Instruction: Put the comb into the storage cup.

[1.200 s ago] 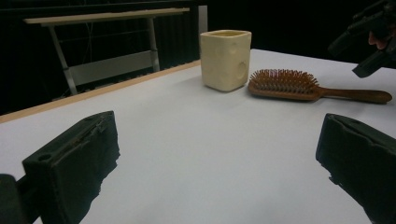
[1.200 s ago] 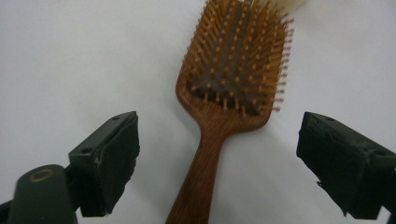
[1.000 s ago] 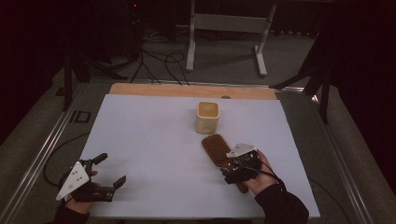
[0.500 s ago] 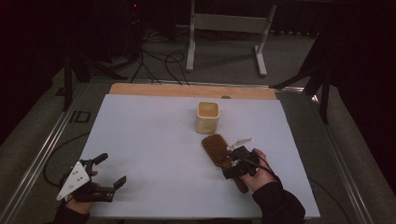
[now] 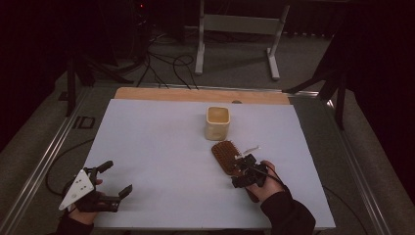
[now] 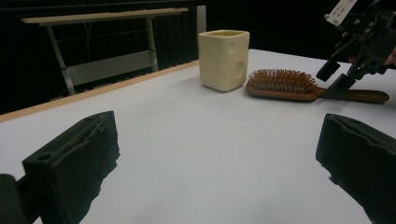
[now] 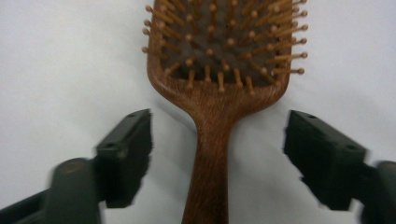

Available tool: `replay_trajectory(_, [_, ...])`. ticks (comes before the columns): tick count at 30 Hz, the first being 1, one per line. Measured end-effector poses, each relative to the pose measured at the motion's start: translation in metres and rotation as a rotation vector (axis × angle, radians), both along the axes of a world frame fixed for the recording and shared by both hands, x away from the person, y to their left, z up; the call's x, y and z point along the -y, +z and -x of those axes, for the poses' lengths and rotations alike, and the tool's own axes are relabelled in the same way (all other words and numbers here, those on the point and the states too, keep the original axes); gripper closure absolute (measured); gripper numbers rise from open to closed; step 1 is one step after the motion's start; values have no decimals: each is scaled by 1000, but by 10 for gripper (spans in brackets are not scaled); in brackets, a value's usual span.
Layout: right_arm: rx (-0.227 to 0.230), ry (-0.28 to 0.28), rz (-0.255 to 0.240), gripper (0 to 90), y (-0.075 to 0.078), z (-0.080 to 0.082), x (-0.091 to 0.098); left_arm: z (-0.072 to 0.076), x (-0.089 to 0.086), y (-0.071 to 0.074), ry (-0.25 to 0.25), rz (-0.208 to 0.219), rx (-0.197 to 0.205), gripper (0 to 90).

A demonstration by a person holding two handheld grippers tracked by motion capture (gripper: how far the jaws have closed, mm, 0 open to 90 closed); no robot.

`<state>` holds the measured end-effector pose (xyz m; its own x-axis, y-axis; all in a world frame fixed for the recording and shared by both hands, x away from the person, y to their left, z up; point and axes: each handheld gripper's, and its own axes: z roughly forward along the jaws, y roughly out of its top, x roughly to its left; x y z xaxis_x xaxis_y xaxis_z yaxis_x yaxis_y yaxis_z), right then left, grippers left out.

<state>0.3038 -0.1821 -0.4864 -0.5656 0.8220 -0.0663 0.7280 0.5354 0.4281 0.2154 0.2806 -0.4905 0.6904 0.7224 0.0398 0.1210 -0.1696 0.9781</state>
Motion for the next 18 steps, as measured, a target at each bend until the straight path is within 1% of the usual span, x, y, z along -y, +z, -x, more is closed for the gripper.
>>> replay_trajectory(2, [-17,-15,-3,343,-1,-1,0,0,0,0,0,0,0,0])
replay_trajectory(3, [-22,-19,2,354,-2,-1,0,0,0,0,0,0,-1,0])
replay_trajectory(4, [-31,-23,4,399,-2,-2,1,0,0,0,0,0,0,0])
replay_trajectory(5, [-41,-27,0,408,-3,-3,1,0,0,0,0,1,-1,0])
replay_trajectory(7, [-60,-22,12,459,-4,-3,0,0,0,0,0,1,0,0])
replay_trajectory(9, [-71,-29,17,508,-5,-4,0,0,0,0,0,3,0,0])
replay_trajectory(11, [-84,-30,22,522,-6,-6,0,0,0,0,0,7,-1,0])
replay_trajectory(12, [-89,-30,36,533,-6,-6,-1,0,0,0,0,6,-1,0])
replay_trajectory(13, [-95,-27,35,532,-7,-7,-1,0,0,0,0,6,-1,0])
replay_trajectory(16, [-116,-28,25,578,-7,-9,-2,0,0,0,-1,5,-2,0])
replay_trajectory(17, [-118,-24,33,607,-6,-10,-2,0,0,0,-2,5,-3,0])
replay_trajectory(18, [-129,-25,29,615,-6,-11,-2,0,0,0,-1,5,-2,0])
